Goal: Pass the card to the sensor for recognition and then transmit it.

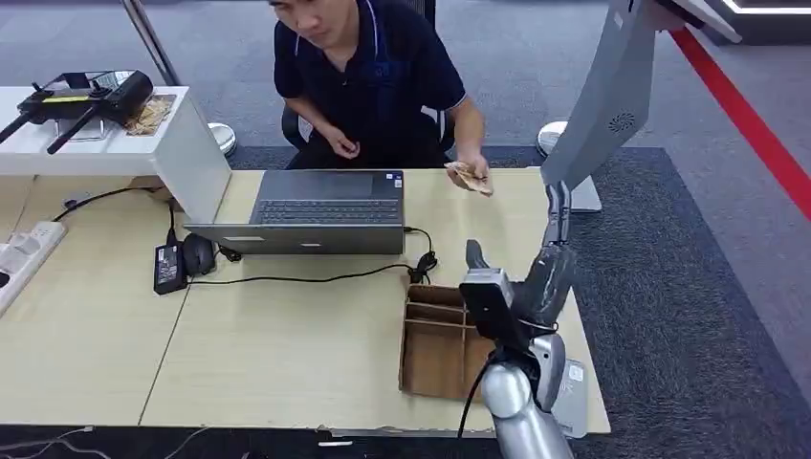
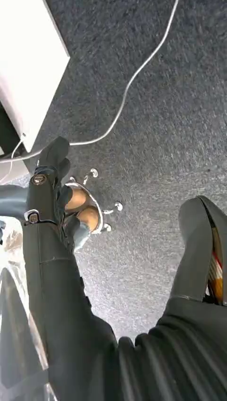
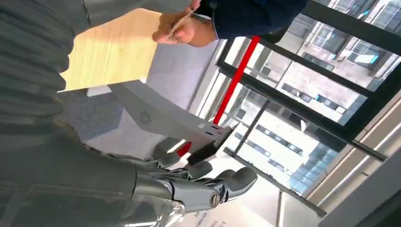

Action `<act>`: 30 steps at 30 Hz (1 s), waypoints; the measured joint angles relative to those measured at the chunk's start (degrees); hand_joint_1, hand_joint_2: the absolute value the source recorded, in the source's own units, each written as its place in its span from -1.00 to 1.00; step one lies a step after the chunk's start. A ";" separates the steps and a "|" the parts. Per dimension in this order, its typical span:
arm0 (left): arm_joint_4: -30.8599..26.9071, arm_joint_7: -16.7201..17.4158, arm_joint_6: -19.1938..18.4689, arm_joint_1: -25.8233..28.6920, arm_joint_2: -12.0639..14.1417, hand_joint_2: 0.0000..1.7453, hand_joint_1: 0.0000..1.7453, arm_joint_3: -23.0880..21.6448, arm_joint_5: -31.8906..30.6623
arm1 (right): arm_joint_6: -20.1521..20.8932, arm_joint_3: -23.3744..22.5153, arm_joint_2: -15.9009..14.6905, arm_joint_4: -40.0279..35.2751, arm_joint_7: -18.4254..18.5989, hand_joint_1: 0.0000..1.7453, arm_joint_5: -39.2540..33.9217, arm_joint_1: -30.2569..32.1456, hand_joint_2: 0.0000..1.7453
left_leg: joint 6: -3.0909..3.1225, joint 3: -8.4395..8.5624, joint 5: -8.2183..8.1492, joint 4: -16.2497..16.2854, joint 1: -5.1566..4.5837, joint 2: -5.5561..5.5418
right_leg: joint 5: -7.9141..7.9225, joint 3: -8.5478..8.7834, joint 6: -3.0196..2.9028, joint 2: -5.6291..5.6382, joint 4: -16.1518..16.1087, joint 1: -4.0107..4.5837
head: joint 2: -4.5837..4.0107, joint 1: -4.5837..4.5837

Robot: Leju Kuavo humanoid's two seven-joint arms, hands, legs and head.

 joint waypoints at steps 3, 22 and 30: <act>-0.04 0.00 0.00 0.15 0.02 1.00 -1.00 0.02 -0.02 | 0.00 0.00 -0.02 -0.35 0.04 -1.00 -0.65 0.12 1.00 | 0.00 0.00 0.00 0.00 0.00 0.00 | 0.00 0.00 0.00 0.00 0.00 0.00 | 0.00 0.00; -1.44 0.15 0.00 0.93 0.13 1.00 -1.00 1.75 -0.81 | -0.02 -4.39 -0.77 -2.58 2.49 -1.00 -2.95 4.92 1.00 | 0.00 0.00 0.00 0.00 0.00 0.02 | 0.00 -0.03 0.00 0.02 -0.01 0.00 | 0.00 -0.02; -1.90 0.39 0.00 1.00 0.04 1.00 -1.00 2.47 -1.18 | -0.02 -8.61 -0.83 -2.58 3.10 -1.00 -0.90 6.63 1.00 | 0.00 0.00 -0.01 0.01 0.00 0.02 | 0.00 -0.04 0.00 0.02 -0.02 0.00 | 0.00 -0.02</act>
